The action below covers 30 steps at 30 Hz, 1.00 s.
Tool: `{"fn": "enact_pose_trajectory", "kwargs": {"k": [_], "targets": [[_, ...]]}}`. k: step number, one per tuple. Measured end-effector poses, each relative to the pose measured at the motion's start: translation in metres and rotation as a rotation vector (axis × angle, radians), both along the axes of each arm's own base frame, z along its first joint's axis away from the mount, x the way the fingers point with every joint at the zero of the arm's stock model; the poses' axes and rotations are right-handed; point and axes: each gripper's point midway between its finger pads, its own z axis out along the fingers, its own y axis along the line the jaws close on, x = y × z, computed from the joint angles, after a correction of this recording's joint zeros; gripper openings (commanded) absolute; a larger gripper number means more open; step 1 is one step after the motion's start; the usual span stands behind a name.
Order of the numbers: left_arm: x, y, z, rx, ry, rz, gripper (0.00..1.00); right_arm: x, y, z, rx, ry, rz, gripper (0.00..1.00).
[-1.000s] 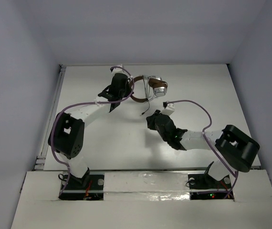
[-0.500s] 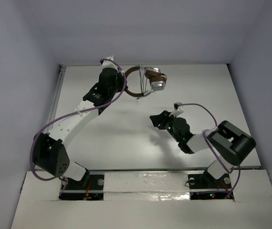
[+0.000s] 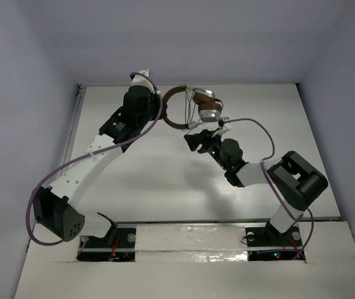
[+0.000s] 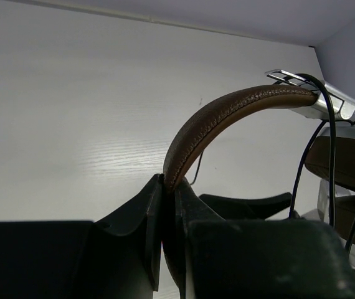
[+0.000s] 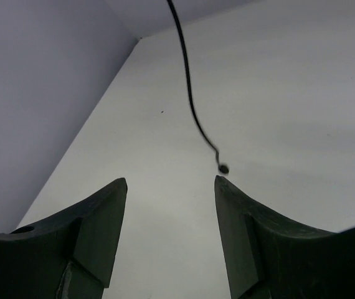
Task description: Wrap the headphones
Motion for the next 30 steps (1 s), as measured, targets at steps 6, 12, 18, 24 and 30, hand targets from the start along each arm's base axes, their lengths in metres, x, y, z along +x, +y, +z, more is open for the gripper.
{"fn": "enact_pose_trajectory", "kwargs": {"k": [6,12,18,24,30], "targets": [[-0.016,-0.004,0.009,-0.003,-0.001,-0.041,0.00,0.014,0.005,0.001,-0.035,-0.025,-0.004,0.62],[-0.036,-0.007,0.028,-0.029,-0.030,-0.085,0.00,0.024,0.009,0.013,-0.041,-0.064,-0.009,0.05],[-0.050,-0.003,0.041,-0.034,-0.045,-0.096,0.00,0.020,0.014,0.011,-0.019,-0.057,0.023,0.00],[-0.034,-0.003,0.051,0.027,-0.050,-0.072,0.00,-0.007,0.001,0.002,0.009,-0.022,0.051,0.00],[0.000,-0.005,0.046,0.084,-0.035,-0.033,0.00,-0.034,0.011,0.009,0.033,-0.007,0.125,0.00]]}}
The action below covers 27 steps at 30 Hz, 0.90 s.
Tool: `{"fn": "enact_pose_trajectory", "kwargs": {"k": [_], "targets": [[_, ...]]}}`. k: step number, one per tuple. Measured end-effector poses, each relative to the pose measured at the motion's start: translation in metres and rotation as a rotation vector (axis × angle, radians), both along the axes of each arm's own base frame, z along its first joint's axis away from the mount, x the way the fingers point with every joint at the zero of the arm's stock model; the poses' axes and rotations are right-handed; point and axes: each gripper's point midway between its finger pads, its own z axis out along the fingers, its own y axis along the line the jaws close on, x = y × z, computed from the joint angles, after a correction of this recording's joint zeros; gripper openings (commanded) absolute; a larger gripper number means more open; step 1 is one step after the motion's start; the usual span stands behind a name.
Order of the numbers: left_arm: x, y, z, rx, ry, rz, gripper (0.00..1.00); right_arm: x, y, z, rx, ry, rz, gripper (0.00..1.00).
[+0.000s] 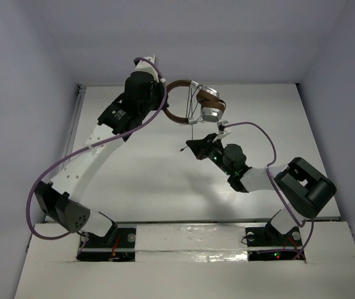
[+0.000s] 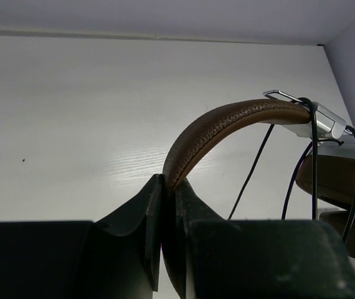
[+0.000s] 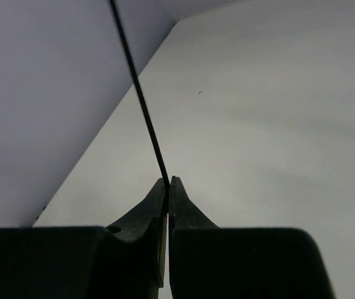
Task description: Wrap the headphones
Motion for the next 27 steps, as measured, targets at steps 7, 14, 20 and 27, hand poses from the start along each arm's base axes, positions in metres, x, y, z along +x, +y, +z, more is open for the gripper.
{"fn": "enact_pose_trajectory", "kwargs": {"k": [7,14,20,27], "targets": [[0.020,0.000,-0.028,0.041,0.051,0.040,0.00,-0.048,0.058,0.009,-0.050,0.034,0.200,0.00],[0.031,0.007,-0.062,0.070,0.063,0.106,0.00,-0.085,0.066,0.046,-0.040,0.009,0.301,0.00],[0.028,0.008,-0.107,0.077,0.114,0.120,0.00,-0.104,0.062,0.071,-0.008,-0.011,0.368,0.00],[0.023,0.000,-0.138,0.023,0.147,0.108,0.00,-0.106,0.060,0.074,0.009,0.019,0.365,0.00]]}}
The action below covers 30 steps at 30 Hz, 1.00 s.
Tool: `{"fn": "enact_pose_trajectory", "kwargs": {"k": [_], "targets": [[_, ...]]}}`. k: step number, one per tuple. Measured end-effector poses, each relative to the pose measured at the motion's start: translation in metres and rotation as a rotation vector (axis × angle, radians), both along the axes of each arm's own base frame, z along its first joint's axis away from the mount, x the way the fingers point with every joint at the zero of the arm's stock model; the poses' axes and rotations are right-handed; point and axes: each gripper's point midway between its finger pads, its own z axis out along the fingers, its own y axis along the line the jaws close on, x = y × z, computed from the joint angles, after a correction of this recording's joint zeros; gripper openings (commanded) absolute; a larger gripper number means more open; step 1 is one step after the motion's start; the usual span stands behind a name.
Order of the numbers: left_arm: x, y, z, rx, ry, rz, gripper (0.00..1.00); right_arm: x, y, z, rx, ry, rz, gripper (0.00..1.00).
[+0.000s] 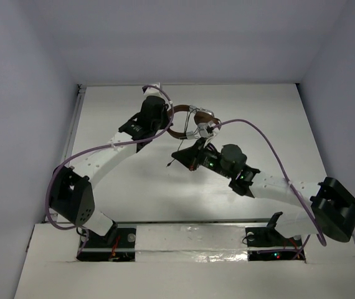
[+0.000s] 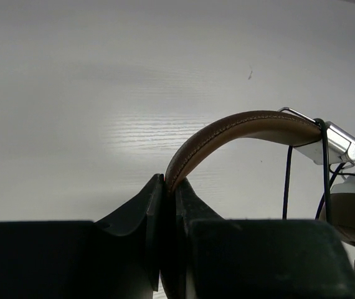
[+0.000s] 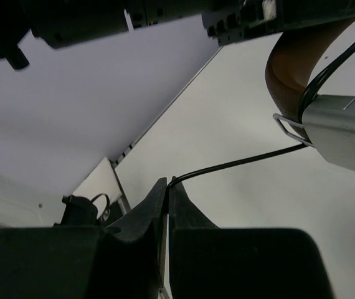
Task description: Wrap the headphones
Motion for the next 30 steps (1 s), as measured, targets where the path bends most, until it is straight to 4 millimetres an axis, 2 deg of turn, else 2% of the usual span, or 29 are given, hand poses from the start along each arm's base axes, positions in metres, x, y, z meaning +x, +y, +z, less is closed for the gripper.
{"fn": "enact_pose_trajectory", "kwargs": {"k": [5,10,14,21,30], "targets": [[-0.003,-0.001,-0.004,-0.050,-0.019,0.011,0.00,0.017,-0.006,0.012,0.061,0.026,-0.107,0.00],[-0.008,-0.007,0.002,-0.129,-0.061,0.020,0.00,0.035,-0.015,0.043,0.220,0.034,-0.226,0.00],[-0.010,-0.012,0.006,-0.186,-0.077,0.017,0.00,0.049,-0.028,0.057,0.343,0.056,-0.336,0.00],[-0.013,-0.020,0.009,-0.232,-0.080,0.003,0.00,0.072,-0.059,0.060,0.515,0.116,-0.534,0.00],[-0.018,-0.034,0.014,-0.272,-0.083,-0.025,0.00,0.090,-0.090,0.052,0.664,0.188,-0.728,0.00]]}}
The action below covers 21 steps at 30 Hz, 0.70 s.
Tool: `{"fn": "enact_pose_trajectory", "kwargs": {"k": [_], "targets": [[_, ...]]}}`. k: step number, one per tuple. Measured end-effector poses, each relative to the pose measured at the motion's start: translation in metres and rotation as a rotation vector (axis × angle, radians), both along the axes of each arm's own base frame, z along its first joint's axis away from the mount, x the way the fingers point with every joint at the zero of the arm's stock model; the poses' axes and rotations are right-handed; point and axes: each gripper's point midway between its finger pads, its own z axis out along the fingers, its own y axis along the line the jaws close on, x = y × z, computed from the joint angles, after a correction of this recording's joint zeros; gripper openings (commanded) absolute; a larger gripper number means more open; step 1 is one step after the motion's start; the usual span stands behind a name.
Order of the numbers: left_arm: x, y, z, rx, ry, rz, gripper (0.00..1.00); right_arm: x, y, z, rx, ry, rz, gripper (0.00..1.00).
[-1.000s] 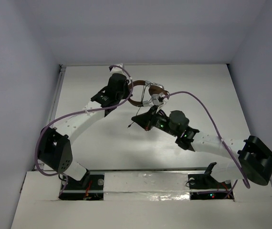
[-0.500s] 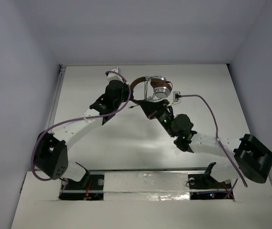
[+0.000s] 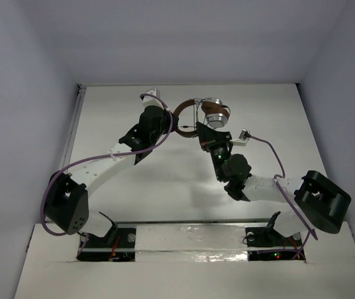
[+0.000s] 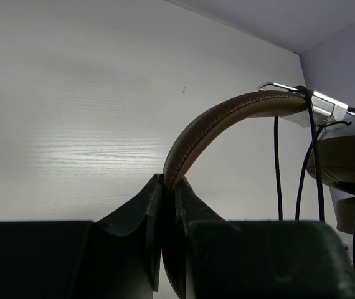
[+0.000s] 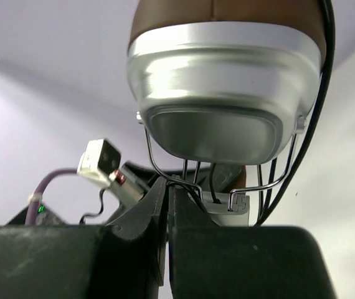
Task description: Wrap the headphones
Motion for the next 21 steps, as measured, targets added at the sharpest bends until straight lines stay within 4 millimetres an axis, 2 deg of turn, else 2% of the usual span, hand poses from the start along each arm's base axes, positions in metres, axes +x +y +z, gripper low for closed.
{"fn": "enact_pose_trajectory", "kwargs": {"k": [4,8,13,21], "targets": [[-0.002,-0.004,-0.001,0.001,-0.001,0.007,0.00,0.008,-0.008,0.002,0.012,0.022,-0.091,0.00],[-0.001,-0.007,-0.007,0.019,0.010,0.021,0.00,0.019,-0.007,0.001,-0.016,0.038,-0.168,0.00],[0.004,-0.012,-0.018,0.093,0.026,0.046,0.00,0.037,0.001,-0.020,-0.112,0.093,-0.252,0.00],[0.020,0.001,-0.031,0.256,0.036,0.116,0.00,0.056,0.015,-0.056,-0.242,0.169,-0.306,0.00]]}}
